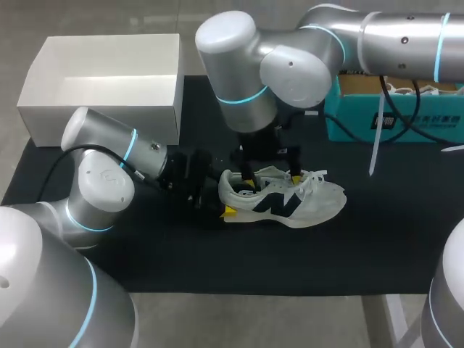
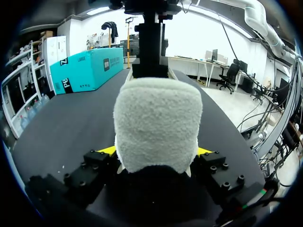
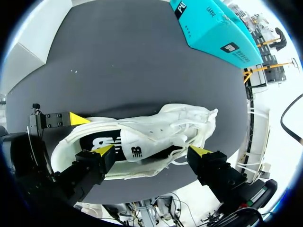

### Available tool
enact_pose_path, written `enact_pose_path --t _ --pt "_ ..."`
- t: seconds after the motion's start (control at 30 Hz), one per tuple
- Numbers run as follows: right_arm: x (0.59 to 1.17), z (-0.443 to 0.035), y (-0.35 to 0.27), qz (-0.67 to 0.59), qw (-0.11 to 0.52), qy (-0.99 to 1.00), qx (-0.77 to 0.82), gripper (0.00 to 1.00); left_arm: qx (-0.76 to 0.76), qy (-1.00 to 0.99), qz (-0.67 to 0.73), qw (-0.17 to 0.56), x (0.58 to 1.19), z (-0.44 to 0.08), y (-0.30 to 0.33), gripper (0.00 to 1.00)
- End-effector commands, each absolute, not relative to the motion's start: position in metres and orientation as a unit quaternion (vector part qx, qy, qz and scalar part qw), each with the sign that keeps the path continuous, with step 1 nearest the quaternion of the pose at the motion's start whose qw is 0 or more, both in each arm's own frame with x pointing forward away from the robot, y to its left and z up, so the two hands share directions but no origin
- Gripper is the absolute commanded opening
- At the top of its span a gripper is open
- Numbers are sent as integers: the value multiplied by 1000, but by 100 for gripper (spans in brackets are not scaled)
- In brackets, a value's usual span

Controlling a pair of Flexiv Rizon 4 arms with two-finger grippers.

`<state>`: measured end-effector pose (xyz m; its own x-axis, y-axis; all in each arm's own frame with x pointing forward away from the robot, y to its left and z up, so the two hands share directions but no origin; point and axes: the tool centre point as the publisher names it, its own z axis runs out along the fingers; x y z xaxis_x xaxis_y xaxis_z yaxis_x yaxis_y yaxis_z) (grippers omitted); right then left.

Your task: Take the shoe out of the shoebox, open the shoe tongue, remove and reinsert the insole, then place the shoe into the shoebox

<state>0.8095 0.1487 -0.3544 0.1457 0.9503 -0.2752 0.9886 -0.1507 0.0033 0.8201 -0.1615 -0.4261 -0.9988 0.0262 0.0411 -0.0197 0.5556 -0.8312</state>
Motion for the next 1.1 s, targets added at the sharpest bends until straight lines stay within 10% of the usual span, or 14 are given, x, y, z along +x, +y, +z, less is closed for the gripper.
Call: enact_pose_path --t 0.03,0.8,1.1 --pt "813 -359 156 -120 96 643 750 100 -2 -883 470 24 821 -427 -161 0" --pt "807 -335 128 -163 124 607 767 100 -2 -883 470 24 821 -427 -161 0" --pt "816 -336 129 -154 122 608 769 2 -2 -883 470 24 821 -427 -161 0"
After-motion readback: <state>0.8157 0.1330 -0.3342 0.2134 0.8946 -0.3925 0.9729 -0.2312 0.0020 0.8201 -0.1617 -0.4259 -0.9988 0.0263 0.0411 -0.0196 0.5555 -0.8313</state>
